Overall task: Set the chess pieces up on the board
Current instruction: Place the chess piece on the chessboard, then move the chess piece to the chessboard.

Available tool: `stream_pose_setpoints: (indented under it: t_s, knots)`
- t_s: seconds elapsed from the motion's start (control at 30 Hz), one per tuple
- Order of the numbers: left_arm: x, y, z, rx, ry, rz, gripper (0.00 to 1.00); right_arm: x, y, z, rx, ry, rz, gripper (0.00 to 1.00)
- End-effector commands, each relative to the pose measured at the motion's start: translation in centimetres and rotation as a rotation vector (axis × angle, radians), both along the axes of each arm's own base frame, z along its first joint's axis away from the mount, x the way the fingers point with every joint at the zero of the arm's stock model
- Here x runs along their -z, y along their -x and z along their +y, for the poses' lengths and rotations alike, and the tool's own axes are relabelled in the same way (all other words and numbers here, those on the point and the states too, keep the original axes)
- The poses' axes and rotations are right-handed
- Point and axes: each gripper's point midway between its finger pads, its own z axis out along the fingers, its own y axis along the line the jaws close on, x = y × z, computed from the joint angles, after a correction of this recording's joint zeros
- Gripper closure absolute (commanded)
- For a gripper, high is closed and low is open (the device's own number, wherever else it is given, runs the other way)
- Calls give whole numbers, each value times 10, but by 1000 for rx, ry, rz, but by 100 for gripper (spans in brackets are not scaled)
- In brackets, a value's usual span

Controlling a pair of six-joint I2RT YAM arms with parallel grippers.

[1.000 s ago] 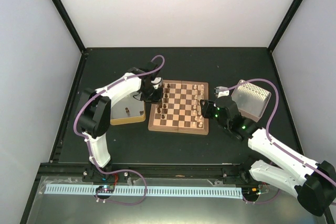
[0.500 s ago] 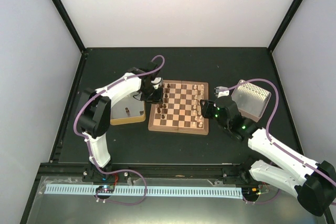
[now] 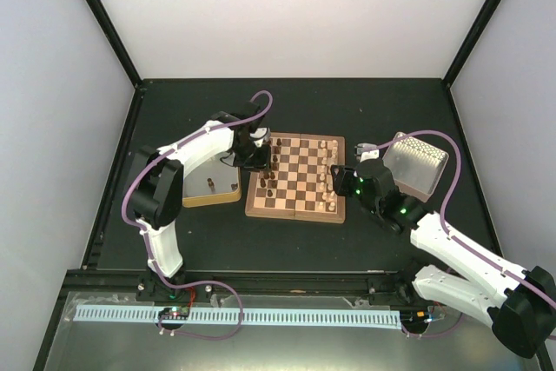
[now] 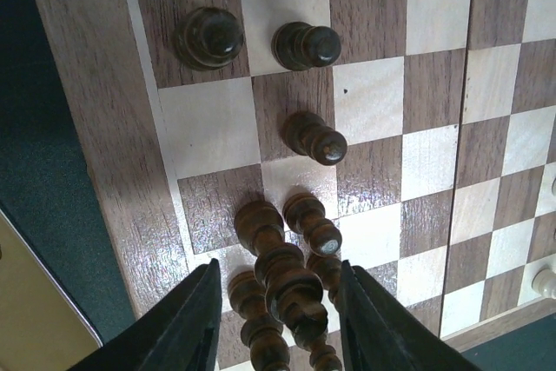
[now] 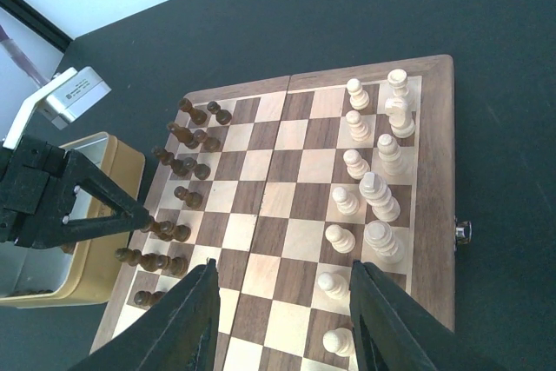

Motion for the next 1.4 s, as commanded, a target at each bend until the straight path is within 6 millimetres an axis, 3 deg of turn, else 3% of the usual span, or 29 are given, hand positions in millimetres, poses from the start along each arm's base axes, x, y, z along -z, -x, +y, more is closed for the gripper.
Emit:
stream_pose_setpoints:
  t_s: [0.0,0.23,0.63,0.77,1.07,1.37]
  knots:
    - [-22,-6,-6,-10,52,-57,64,-1,-1,-2,14,-10,-11,57]
    - [-17,-7,-4,-9,35,-50,74,-1,-1,-2,13,-8,-10,57]
    - [-3,-1,-3,24,12,-9,74,0,-1,-3,15,-7,-9,57]
    - [-1,-3,0,22,-12,-17,81,-1,-2,-3,16,-7,-11,57]
    - [-18,-20,20,-45,-114,-125,88,1,-2,-3,17,-6,-10,57]
    - [-25,-33,10,-63,-67,-171,89,1,-2,-4,18,-3,-10,57]
